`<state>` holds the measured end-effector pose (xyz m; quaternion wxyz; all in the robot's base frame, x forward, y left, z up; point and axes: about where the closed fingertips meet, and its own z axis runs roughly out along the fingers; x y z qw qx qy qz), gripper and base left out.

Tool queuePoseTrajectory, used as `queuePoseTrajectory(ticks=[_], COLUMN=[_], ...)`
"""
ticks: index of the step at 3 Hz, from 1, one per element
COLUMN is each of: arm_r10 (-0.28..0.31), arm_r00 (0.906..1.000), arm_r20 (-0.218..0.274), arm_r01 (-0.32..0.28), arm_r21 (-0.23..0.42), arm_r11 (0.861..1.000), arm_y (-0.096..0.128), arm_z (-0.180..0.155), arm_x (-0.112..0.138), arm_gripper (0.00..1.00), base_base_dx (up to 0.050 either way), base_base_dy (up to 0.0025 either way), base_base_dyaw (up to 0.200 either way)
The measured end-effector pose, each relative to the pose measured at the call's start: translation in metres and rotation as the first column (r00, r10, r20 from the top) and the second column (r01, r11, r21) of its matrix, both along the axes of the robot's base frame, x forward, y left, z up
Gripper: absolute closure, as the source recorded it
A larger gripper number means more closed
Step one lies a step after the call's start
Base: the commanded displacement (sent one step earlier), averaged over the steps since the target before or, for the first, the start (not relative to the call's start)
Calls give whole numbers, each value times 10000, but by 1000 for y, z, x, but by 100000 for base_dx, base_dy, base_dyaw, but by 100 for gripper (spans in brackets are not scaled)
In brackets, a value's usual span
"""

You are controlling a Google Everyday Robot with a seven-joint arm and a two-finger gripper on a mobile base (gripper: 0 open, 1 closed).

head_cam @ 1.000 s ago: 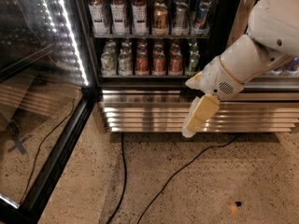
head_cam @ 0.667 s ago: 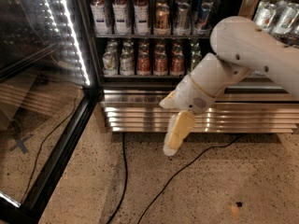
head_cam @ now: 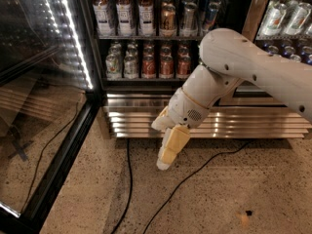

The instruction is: Close left fridge door

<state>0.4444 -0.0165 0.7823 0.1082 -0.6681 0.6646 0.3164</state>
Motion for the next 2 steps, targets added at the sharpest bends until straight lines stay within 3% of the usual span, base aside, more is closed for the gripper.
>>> queuePoseTrajectory(ticks=[2], arm_r10=[50], arm_r00=[10000], arm_r20=[28], arm_r01=[-50], arm_r21=[-49], arm_r11=[10000], arm_y=[1], arm_z=[0], arm_x=[-1], arm_gripper=[65], base_base_dx=[0], base_base_dy=[0], base_base_dyaw=[0])
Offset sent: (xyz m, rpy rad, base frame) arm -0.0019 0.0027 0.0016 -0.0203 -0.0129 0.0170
